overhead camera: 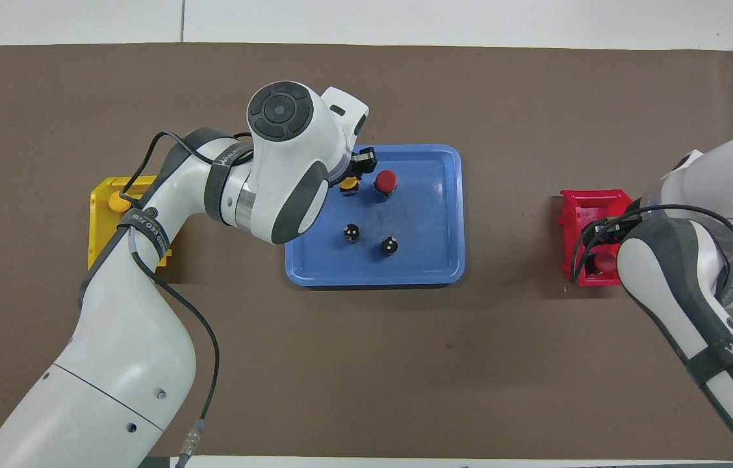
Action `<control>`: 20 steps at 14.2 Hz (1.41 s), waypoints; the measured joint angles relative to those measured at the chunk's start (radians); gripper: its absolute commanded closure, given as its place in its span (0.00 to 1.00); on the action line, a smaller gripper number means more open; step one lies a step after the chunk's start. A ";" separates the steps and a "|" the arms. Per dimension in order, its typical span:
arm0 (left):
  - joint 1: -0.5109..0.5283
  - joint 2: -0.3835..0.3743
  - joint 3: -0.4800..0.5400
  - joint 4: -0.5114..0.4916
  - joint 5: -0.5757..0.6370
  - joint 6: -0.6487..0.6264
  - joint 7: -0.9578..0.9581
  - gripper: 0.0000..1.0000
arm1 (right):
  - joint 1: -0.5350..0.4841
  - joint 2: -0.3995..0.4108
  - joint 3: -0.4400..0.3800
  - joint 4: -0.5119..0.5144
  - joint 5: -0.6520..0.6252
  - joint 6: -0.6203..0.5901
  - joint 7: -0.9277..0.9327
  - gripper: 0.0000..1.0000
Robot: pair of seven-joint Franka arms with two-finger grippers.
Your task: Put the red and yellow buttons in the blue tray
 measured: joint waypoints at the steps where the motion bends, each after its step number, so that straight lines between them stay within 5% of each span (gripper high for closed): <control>1: 0.000 0.000 0.000 0.000 0.003 0.000 0.000 0.37 | 0.000 -0.002 0.000 -0.002 0.000 0.000 -0.013 0.32; 5: 0.000 0.000 0.005 0.012 0.007 0.000 -0.009 0.30 | -0.008 -0.010 0.000 -0.034 0.000 0.007 -0.060 0.34; 6: 0.000 -0.001 0.009 0.030 0.008 -0.007 -0.018 0.10 | -0.011 -0.014 0.000 -0.045 0.000 0.023 -0.081 0.34; 7: 0.000 -0.003 0.017 0.052 0.010 -0.029 -0.024 0.00 | -0.015 -0.017 0.000 -0.053 0.000 0.036 -0.095 0.35; 12: 0.034 -0.128 0.081 0.020 0.103 -0.189 0.081 0.00 | -0.024 -0.022 0.000 -0.083 0.000 0.078 -0.110 0.37; 16: 0.190 -0.282 0.090 -0.089 0.105 -0.323 0.315 0.00 | -0.024 -0.032 0.001 -0.112 0.000 0.099 -0.110 0.41; 20: 0.385 -0.392 0.093 -0.127 0.106 -0.413 0.533 0.00 | -0.024 -0.042 0.001 -0.136 0.000 0.118 -0.110 0.56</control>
